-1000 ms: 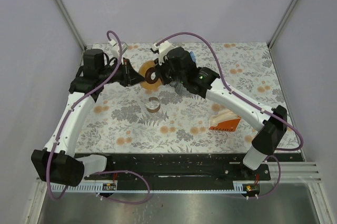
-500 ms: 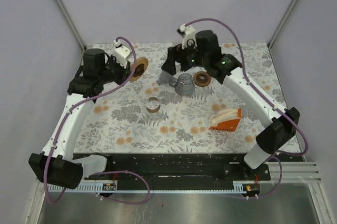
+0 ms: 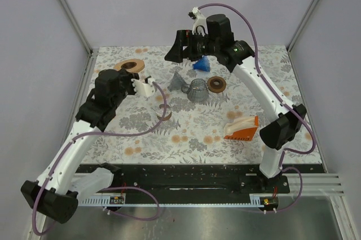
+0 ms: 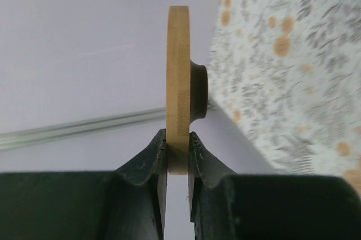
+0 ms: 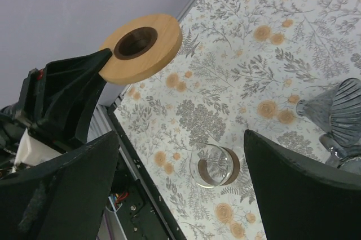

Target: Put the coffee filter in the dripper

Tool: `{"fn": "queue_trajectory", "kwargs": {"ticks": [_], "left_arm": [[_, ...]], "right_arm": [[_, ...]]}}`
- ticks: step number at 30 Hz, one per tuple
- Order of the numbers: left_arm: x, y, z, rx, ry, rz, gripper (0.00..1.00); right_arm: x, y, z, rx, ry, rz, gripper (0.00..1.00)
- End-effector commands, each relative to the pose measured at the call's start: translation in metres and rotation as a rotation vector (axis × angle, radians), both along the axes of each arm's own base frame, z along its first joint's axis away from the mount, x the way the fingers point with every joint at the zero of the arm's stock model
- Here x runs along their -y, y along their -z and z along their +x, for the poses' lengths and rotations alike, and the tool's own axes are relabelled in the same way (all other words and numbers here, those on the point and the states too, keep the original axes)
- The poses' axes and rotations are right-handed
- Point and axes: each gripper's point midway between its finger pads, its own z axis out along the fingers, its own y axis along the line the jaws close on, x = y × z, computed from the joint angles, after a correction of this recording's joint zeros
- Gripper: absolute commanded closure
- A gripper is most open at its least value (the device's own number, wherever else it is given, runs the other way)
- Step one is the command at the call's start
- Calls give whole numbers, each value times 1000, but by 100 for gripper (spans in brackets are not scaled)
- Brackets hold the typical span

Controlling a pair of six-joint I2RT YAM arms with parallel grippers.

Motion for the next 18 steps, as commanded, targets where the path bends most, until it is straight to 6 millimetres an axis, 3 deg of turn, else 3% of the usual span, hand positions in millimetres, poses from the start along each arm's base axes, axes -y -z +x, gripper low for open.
{"fn": "queue_trajectory", "kwargs": {"ticks": [1, 5, 12, 18], "left_arm": [[1, -83, -26, 491, 179, 346, 100], [30, -89, -54, 707, 370, 469, 100], [50, -103, -76, 967, 441, 567, 100], [58, -102, -83, 1022, 486, 578, 100]], "right_arm": [[-17, -17, -21, -37, -77, 73, 1], [-27, -25, -36, -17, -122, 92, 1], [-45, -17, -58, -61, -209, 138, 3], [-57, -16, -70, -107, -320, 214, 21]]}}
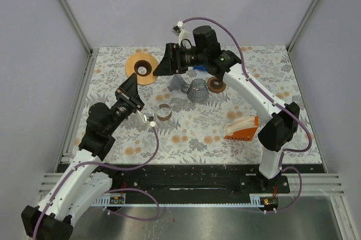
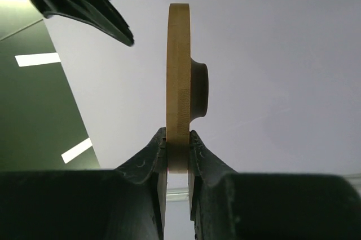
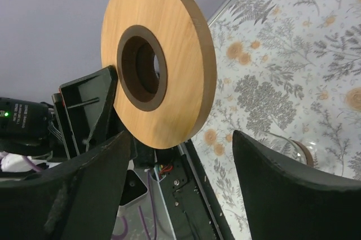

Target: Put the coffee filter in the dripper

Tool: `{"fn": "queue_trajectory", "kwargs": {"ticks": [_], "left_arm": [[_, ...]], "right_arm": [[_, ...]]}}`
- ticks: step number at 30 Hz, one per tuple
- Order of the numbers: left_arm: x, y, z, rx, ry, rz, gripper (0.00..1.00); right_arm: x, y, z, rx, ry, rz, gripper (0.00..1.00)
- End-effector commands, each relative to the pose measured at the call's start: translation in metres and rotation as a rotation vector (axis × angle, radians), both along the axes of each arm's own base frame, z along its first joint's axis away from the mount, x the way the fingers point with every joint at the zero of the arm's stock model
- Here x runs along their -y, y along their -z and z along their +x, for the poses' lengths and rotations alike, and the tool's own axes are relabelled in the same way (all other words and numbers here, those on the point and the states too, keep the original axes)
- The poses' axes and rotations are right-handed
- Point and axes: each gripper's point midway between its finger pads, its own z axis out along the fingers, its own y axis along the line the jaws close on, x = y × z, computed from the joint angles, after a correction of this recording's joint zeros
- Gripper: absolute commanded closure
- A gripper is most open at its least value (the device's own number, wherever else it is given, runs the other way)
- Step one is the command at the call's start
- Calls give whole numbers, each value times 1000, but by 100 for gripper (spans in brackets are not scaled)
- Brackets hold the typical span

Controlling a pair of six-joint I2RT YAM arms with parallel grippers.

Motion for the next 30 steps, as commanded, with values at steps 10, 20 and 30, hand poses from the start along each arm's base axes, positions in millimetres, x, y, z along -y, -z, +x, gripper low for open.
{"fn": "queue_trajectory", "kwargs": {"ticks": [10, 20, 30], "left_arm": [[16, -51, -34, 296, 107, 72, 100], [-33, -7, -9, -283, -147, -83, 4], [-35, 49, -61, -1437, -740, -852, 1]], "right_arm": [[-18, -37, -20, -23, -176, 188, 91], [22, -1, 21, -73, -18, 113, 100], [47, 55, 10, -91, -18, -108, 100]]}}
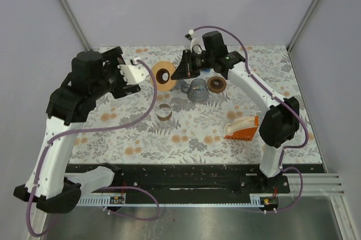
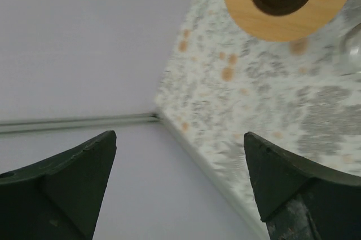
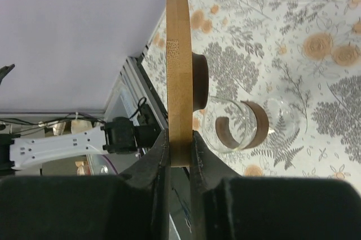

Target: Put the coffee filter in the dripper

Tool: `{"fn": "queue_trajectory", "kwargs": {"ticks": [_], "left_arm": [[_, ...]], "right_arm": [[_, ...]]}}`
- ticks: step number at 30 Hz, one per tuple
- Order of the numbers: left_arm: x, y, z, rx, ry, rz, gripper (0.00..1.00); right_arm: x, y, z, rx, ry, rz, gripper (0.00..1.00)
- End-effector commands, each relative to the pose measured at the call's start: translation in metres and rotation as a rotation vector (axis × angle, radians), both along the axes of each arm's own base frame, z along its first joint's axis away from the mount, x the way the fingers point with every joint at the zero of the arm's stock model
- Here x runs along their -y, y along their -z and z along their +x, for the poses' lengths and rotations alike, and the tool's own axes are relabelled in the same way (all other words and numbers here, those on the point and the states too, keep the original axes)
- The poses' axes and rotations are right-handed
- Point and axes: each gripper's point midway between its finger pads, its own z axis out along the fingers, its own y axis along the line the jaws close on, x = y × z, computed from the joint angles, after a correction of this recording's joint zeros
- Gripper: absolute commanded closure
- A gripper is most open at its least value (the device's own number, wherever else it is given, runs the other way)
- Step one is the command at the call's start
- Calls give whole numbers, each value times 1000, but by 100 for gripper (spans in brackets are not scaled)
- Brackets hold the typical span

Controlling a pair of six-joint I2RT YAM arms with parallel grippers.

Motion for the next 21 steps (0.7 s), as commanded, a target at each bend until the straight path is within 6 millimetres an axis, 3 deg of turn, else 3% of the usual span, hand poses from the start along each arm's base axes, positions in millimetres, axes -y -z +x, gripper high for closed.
{"fn": "queue_trajectory", "kwargs": {"ticks": [1, 4, 6, 11, 16, 21], "left_arm": [[11, 100, -65, -803, -389, -340, 5], [25, 119, -70, -982, -559, -539, 9], [29, 123, -66, -1036, -574, -659, 11], [17, 134, -36, -945, -600, -800, 12], [27, 148, -23, -960, -593, -901, 13], [28, 151, -5, -864, -591, -1002, 13]], "right_arm": [[9, -1, -23, 50, -78, -60, 100], [15, 19, -28, 1, -81, -119, 100], [14, 25, -33, -29, -103, -116, 100], [8, 33, -50, -94, -178, -90, 100], [0, 49, -55, -142, -200, -98, 100], [-16, 57, -57, -184, -246, -87, 100]]}}
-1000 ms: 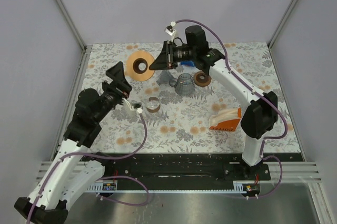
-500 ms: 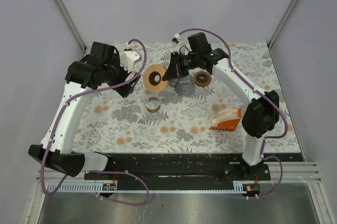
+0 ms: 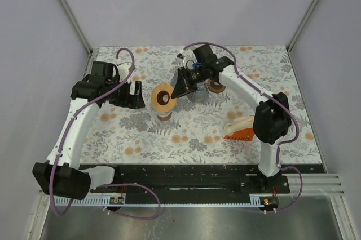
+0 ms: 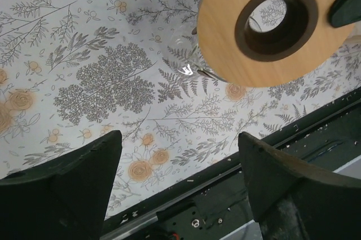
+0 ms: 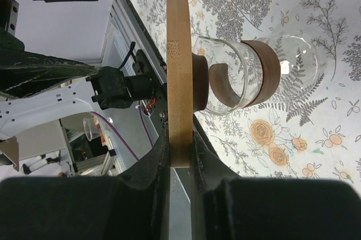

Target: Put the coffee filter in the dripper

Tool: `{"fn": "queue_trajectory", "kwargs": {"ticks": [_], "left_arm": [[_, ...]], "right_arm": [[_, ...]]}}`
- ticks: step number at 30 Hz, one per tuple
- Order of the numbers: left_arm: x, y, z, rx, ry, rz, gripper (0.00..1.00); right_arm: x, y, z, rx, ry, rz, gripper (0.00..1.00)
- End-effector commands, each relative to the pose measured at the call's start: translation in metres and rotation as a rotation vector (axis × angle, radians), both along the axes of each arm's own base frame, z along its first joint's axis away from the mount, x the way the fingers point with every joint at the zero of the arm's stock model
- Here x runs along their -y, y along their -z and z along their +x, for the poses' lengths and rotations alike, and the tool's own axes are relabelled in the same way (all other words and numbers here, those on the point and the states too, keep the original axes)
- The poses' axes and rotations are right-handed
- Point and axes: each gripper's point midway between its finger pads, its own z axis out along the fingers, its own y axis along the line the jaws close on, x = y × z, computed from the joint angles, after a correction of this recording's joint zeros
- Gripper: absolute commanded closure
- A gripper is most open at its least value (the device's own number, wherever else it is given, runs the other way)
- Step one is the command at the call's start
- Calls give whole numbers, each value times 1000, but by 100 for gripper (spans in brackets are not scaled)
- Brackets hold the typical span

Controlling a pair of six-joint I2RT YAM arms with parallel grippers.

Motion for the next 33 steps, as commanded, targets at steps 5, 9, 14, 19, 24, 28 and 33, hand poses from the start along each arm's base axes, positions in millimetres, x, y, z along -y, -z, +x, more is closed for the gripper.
{"fn": "queue_trajectory", "kwargs": {"ticks": [5, 9, 14, 19, 24, 28, 33], "left_arm": [[7, -17, 36, 221, -98, -105, 14], [7, -8, 39, 230, -101, -103, 14], [8, 0, 39, 221, -98, -111, 14], [10, 8, 40, 217, -91, -116, 14], [10, 14, 43, 214, -136, -136, 14], [15, 10, 44, 227, -132, -171, 15], [18, 16, 43, 204, -126, -181, 15]], "right_arm": [[-15, 8, -11, -41, -90, 25, 100], [-18, 22, -11, -87, -110, 16, 100], [-13, 34, -6, -77, -96, -43, 94], [-7, 31, -6, -67, -82, -61, 89], [4, 44, 1, -53, -32, -123, 79], [8, 47, 11, -25, 9, -160, 71], [11, 51, 17, -3, 35, -198, 62]]}}
